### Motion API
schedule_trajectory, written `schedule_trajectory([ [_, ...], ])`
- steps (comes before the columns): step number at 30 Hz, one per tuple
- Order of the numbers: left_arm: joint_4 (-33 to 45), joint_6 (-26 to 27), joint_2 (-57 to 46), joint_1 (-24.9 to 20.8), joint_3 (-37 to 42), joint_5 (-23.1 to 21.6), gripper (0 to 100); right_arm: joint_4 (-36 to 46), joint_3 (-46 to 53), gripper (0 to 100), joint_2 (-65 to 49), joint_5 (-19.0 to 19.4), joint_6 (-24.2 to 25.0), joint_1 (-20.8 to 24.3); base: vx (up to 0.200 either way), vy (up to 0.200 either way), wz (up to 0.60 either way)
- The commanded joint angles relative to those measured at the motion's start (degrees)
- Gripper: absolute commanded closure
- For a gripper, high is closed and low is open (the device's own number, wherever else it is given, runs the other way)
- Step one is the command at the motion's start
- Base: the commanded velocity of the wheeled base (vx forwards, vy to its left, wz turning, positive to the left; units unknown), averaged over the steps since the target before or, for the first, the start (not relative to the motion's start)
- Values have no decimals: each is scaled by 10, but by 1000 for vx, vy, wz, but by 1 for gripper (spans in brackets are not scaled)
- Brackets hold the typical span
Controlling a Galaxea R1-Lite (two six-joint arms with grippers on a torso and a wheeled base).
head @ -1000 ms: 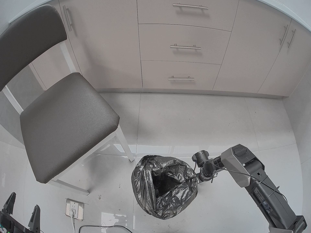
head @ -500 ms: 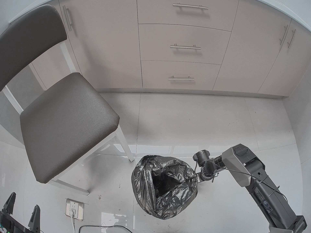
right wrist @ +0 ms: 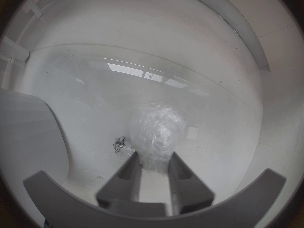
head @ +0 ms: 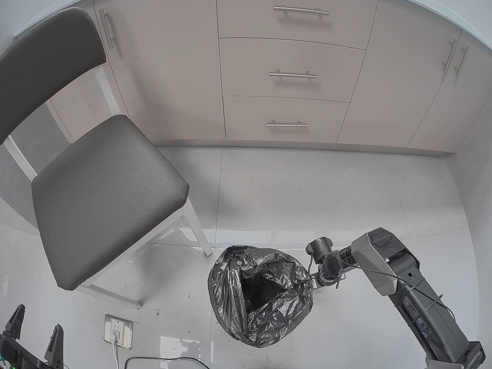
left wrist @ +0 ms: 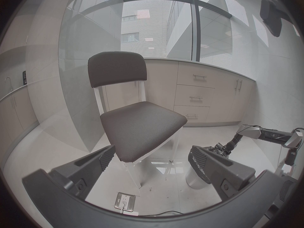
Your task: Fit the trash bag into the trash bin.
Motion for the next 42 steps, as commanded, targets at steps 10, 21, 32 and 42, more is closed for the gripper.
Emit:
schedule_trajectory([
  [10,0,0,-9,0,8,0,0,5,0,100,1,-2,-6,5,0,0,0],
  [21,0,0,-9,0,8,0,0,131,0,100,1,-41,0,10,0,0,0],
  [32,0,-1,-9,0,8,0,0,182,0,100,-108,-46,15,22,0,0,0],
  [42,0,-1,-9,0,8,0,0,231,0,100,-268,-46,21,26,0,0,0],
])
